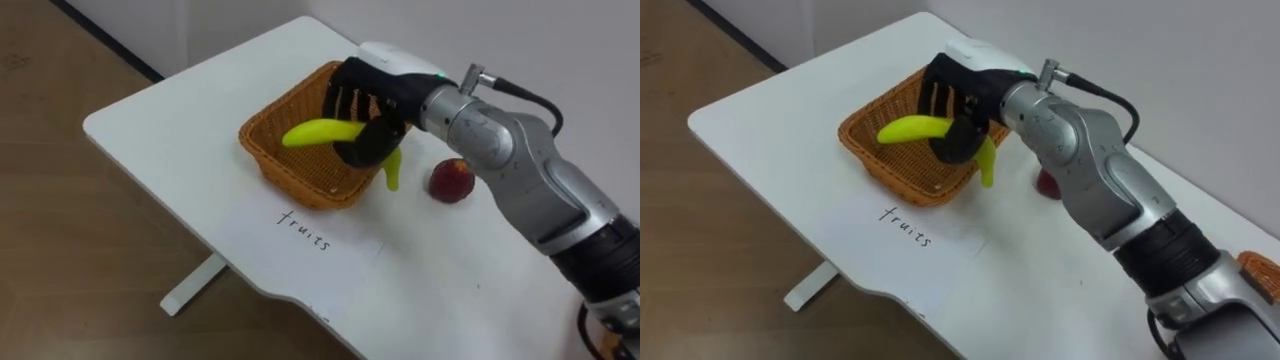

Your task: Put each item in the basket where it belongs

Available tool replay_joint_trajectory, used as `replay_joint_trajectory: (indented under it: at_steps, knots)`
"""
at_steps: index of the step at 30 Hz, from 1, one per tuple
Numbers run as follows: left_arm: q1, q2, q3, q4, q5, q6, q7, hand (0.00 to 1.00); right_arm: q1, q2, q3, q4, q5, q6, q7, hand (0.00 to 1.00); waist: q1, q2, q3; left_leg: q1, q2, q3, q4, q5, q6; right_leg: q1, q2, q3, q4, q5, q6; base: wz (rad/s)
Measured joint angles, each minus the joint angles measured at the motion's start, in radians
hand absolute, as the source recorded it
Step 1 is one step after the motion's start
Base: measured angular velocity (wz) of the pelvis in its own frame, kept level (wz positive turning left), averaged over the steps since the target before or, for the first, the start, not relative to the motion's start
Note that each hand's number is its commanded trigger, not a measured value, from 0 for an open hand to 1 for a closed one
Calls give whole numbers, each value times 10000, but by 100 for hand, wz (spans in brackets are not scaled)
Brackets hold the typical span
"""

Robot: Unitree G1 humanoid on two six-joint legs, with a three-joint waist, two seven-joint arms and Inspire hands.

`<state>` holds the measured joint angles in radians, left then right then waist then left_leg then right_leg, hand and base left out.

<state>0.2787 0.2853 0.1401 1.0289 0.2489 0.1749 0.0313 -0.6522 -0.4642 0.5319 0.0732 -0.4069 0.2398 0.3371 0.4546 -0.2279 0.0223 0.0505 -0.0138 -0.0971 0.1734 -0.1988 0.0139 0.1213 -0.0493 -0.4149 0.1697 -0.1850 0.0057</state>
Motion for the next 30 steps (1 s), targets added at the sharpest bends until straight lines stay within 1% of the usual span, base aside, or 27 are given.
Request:
replay_joint_trajectory:
  at_steps: [1, 2, 3, 4, 5, 6, 7, 11, 15, 16, 17, 18, 19, 20, 25, 26, 30]
  knots:
    - [2, -3, 3, 1, -5, -12, 17, 0, 0, 86, -1, 1, -102, 6, -8, 100, 24, -9, 12, 1, 0, 4, 3, 0, 0, -4, 2, 24, 1, 0, 0, 0]
    - [-2, -6, 2, 1, -10, -13, 23, 0, 0, 296, -1, 3, -410, 9, -38, 100, 25, -10, 13, -5, 2, 4, 4, 0, 0, -17, 2, 25, 2, 0, 0, 0]
    - [-15, -6, -3, 1, -11, -18, 23, 0, -1, 409, -1, 5, -493, 5, -96, 100, 27, -10, 13, -13, 3, 4, 6, 0, 0, -23, -3, 20, 2, -1, 0, 0]
    - [-38, -5, -16, 1, -12, -36, 23, 0, -32, 659, -1, 29, -667, -13, -185, 100, 30, -9, 14, -34, 3, 1, 17, 0, 0, -41, -8, 17, 3, -2, 1, 0]
    - [-43, -5, -37, 1, -12, -55, 24, 0, -84, 795, -1, 94, -724, -44, -227, 100, 31, -5, 17, -40, 3, 1, 28, 0, 0, -44, -7, 19, 1, -3, 1, 0]
    - [-69, -11, -67, 7, -12, -101, 20, 0, -255, 1001, -1, 360, -726, -192, -332, 100, 39, 10, 28, -45, 5, -2, 73, 0, 0, -46, -7, 18, -1, -3, 1, 4]
    - [-121, -12, -95, 28, -12, -147, 6, 0, -386, 1078, -1, 456, -732, -227, -424, 100, 59, 19, 36, -62, 6, -39, 95, -1, 1, -57, -8, 16, -4, -4, 2, 7]
    - [-144, -12, -108, 39, -10, -219, -8, 0, -563, 1165, -1, 458, -781, -454, -828, 100, 155, 33, 47, -80, 5, -159, 103, -4, 6, -27, -32, -10, 0, -4, 2, 8]
    - [-156, -17, -109, 68, -10, -240, -11, 0, -569, 1241, 1, 458, -781, -671, -861, 100, 211, 33, 47, -140, 1, -184, 118, -4, 6, -39, -29, -32, -1, -4, 2, 0]
    - [-154, -17, -108, 90, -7, -240, -10, 0, -569, 1259, 1, 458, -781, -695, -861, 93, 215, 33, 47, -153, -3, -188, 129, -4, 6, -42, -20, -33, -2, -4, 2, 0]
    - [-155, -24, -109, 91, -7, -240, -10, 0, -569, 1259, 1, 459, -782, -697, -863, 65, 216, 32, 46, -174, -9, -191, 139, -4, 5, -55, -15, -33, -2, -3, 2, 0]
    - [-157, -30, -109, 90, -7, -240, -10, 0, -569, 1259, 1, 458, -782, -698, -870, 29, 216, 31, 46, -191, -10, -191, 145, -4, 5, -67, -13, -33, -3, -4, 2, 0]
    - [-158, -47, -109, 86, -3, -243, -10, 0, -569, 1259, 1, 493, -781, -727, -890, 6, 236, 32, 46, -216, -12, -191, 160, -4, 5, -84, -12, -31, -4, -3, 2, 0]
    - [-157, -57, -107, 87, -2, -243, -9, 0, -569, 1261, 1, 617, -782, -780, -945, 0, 239, 32, 46, -219, -12, -191, 164, -3, 4, -85, -13, -31, -5, -3, 2, 0]
    - [-159, -56, -111, 87, -8, -290, -9, 0, -576, 1259, 1, 1213, -782, -808, -1033, 0, 231, 26, 42, -228, -7, -192, 160, -3, 5, -92, -23, -47, -2, -4, 2, 0]
    - [-161, -56, -111, 87, -10, -307, -9, 0, -577, 1257, 1, 1333, -782, -871, -1133, 0, 230, 20, 37, -227, -7, -181, 150, -3, 5, -97, -20, -37, -2, -4, 2, 0]
    - [-193, -49, -99, 101, -11, -340, -7, 0, -576, 1248, 9, 1539, -781, -904, -1355, 0, 229, -35, 3, -225, -9, -167, 139, -3, 4, -109, 1, -29, -4, -3, 2, 0]
